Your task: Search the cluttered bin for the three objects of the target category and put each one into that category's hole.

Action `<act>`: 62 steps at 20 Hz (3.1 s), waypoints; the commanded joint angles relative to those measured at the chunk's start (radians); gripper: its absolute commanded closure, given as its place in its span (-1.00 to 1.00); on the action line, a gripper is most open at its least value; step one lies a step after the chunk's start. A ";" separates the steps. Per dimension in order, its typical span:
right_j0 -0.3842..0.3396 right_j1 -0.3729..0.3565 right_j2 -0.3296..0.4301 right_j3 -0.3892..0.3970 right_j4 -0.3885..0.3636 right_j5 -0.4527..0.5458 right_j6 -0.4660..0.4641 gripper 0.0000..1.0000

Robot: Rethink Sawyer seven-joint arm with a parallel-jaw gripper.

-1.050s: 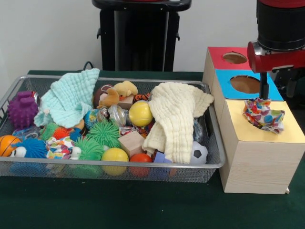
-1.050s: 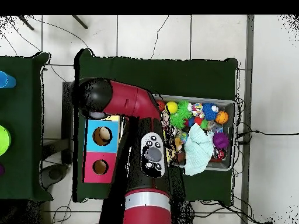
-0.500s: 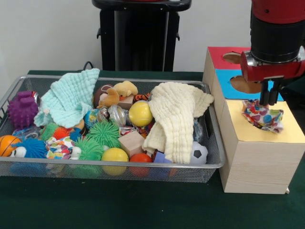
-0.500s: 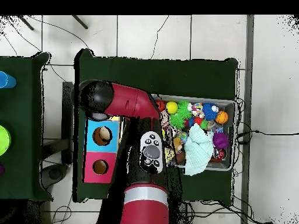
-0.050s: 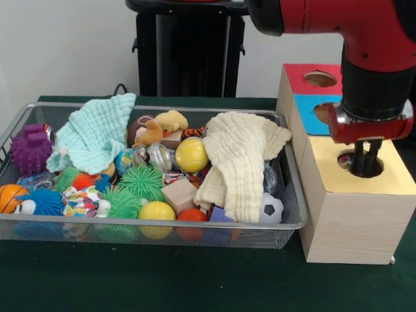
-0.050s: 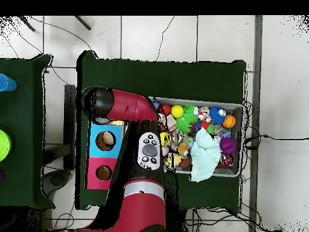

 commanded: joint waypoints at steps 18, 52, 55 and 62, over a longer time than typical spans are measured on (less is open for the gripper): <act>0.017 -0.036 0.006 0.104 0.071 0.044 0.284 1.00; -0.383 -0.251 0.085 0.135 -0.312 0.184 -0.303 1.00; -0.428 -0.228 0.132 0.173 -0.358 0.095 -0.297 1.00; -0.478 -0.175 0.216 0.245 -0.424 -0.053 -0.214 1.00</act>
